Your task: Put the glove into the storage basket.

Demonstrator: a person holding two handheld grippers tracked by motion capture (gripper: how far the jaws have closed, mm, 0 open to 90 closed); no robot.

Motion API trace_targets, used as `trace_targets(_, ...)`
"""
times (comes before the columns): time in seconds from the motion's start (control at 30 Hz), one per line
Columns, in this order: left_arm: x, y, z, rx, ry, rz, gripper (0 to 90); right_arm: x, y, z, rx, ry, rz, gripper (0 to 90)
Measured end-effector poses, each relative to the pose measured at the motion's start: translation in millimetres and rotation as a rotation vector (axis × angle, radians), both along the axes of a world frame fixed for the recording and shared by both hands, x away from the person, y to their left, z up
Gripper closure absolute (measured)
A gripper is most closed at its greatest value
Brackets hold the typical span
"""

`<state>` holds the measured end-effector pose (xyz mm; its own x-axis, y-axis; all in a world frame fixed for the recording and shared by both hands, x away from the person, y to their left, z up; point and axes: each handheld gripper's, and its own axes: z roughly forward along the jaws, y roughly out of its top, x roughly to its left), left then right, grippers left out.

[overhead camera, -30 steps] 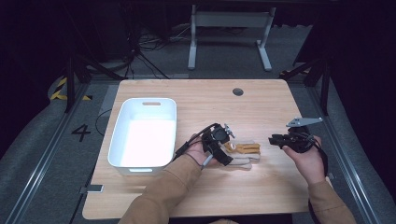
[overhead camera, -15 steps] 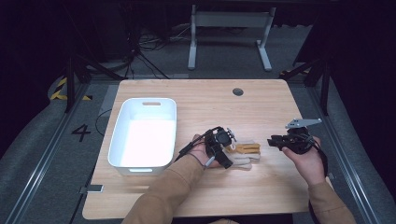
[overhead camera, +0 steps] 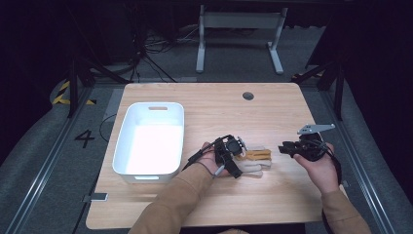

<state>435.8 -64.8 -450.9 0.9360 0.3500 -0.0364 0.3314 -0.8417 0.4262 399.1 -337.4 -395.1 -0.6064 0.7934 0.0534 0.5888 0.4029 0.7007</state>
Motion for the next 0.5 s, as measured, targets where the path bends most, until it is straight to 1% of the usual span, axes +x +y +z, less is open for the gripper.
trace_targets(0.1, -1.3, -1.3, -0.6, 0.016, -0.020, -0.014, 0.0, 0.3, -0.5, -0.6, 0.002, 0.005, -0.004, 67.7)
trace_targets(0.17, -1.4, -1.4, -0.6, 0.016, -0.017, -0.013, 0.0, 0.4, -0.6, -1.1, 0.004, 0.007, -0.004, 67.6)
trace_targets(0.27, -1.7, -0.6, -1.2, 0.005, -0.020, -0.015, 0.0, 0.3, -0.9, -1.2, 0.003, 0.011, -0.007, 67.4)
trace_targets(0.37, -2.7, -0.9, 0.4, 0.012, -0.018, -0.021, 1.4, 0.5, -1.1, -1.8, 0.004, 0.012, -0.007, 67.5)
trace_targets(0.4, -4.7, -0.7, 3.4, 0.008, -0.019, -0.029, 7.3, 0.4, -1.0, -2.0, 0.004, 0.013, -0.007, 67.5)
trace_targets(0.43, -4.7, -0.7, 3.4, 0.008, -0.019, -0.029, 13.4, 0.4, -1.0, -2.0, 0.004, 0.013, -0.007, 67.5)
trace_targets(0.47, -5.8, -0.3, 5.7, 0.009, -0.018, -0.037, 13.4, 0.4, -0.9, -2.1, 0.003, 0.013, -0.007, 67.5)
trace_targets(0.5, -7.5, -0.5, 6.9, 0.011, -0.015, -0.035, 19.2, 0.4, -1.0, -2.1, 0.005, 0.013, -0.005, 67.5)
